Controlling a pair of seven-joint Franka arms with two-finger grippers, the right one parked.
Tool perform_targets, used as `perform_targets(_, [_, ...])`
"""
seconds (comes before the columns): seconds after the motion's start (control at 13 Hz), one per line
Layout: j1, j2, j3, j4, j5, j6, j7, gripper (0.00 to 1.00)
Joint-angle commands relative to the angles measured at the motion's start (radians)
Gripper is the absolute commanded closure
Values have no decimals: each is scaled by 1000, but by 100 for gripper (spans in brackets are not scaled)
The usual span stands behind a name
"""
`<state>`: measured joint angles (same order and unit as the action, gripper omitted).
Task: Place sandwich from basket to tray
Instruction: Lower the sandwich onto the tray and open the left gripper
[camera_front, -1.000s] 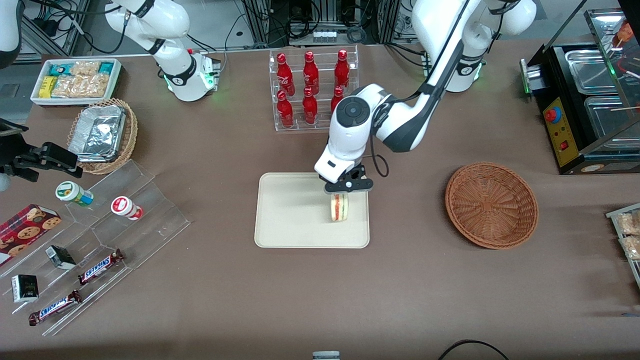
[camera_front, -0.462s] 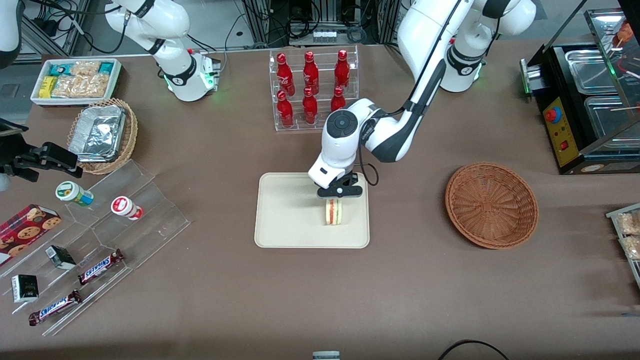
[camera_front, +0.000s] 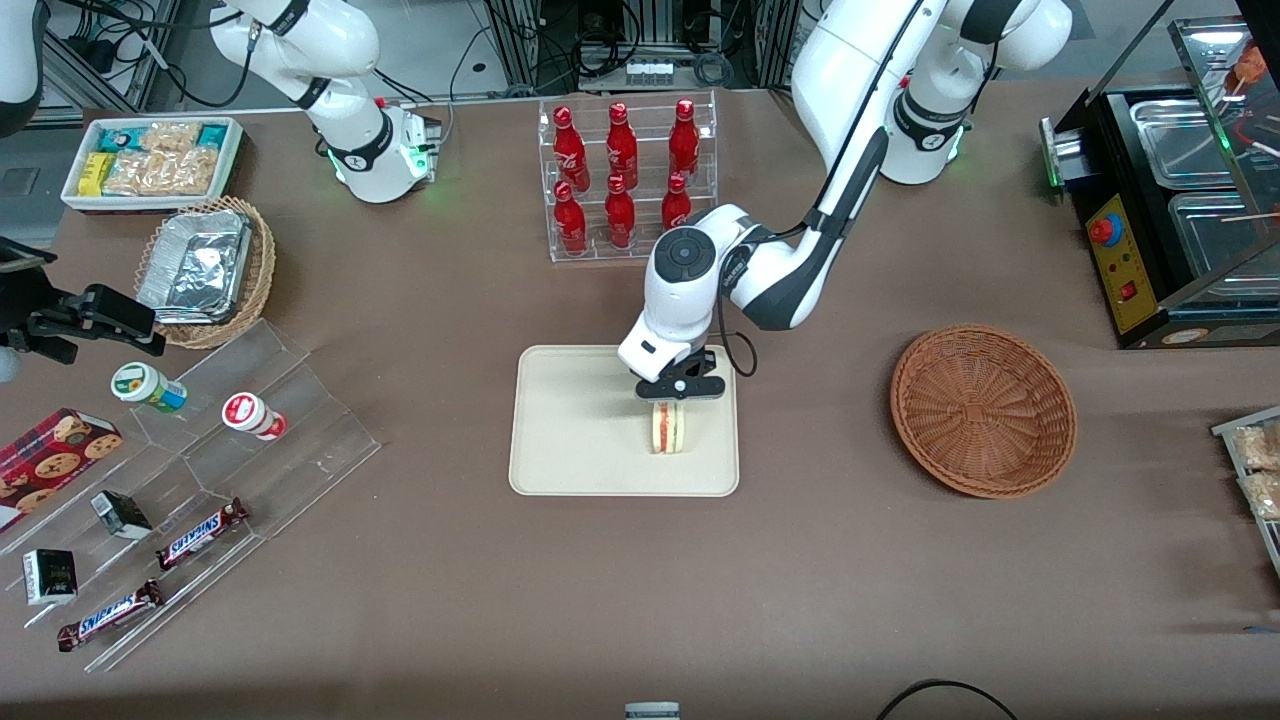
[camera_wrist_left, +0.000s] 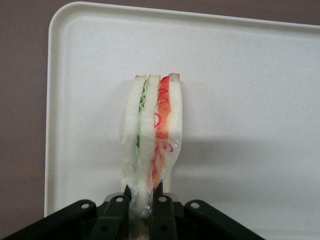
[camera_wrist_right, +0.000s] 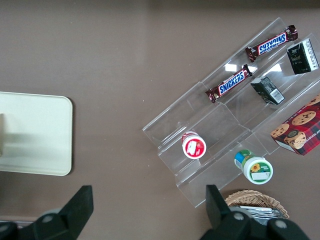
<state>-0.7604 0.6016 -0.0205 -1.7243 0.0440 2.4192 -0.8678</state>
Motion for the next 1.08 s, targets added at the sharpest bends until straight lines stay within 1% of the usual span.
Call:
perform_targets(0.0, [-17,9,16,15,17,-3,-22,92])
perform_targets(0.08, [-17,10,16,15,17,-5,-22,90])
perform_targets(0.23, [-17,11,17,14,17,-8,-22,48])
perform_targets(0.31, [-17,7,17,14,19,-11,-22,21])
perform_targets(0.38, [-16,3,19,14,19,-14,-22,2])
perform_targets(0.46, [-16,-5,20,17,17,-26,-23,0])
perform_targets(0.62, [-7,-51,20,26,17,-104,-23,0])
perform_targets(0.77, [13,-138,24,26,16,-193,-23,0])
perform_targets(1.0, [76,-274,36,26,14,-345,-20,0])
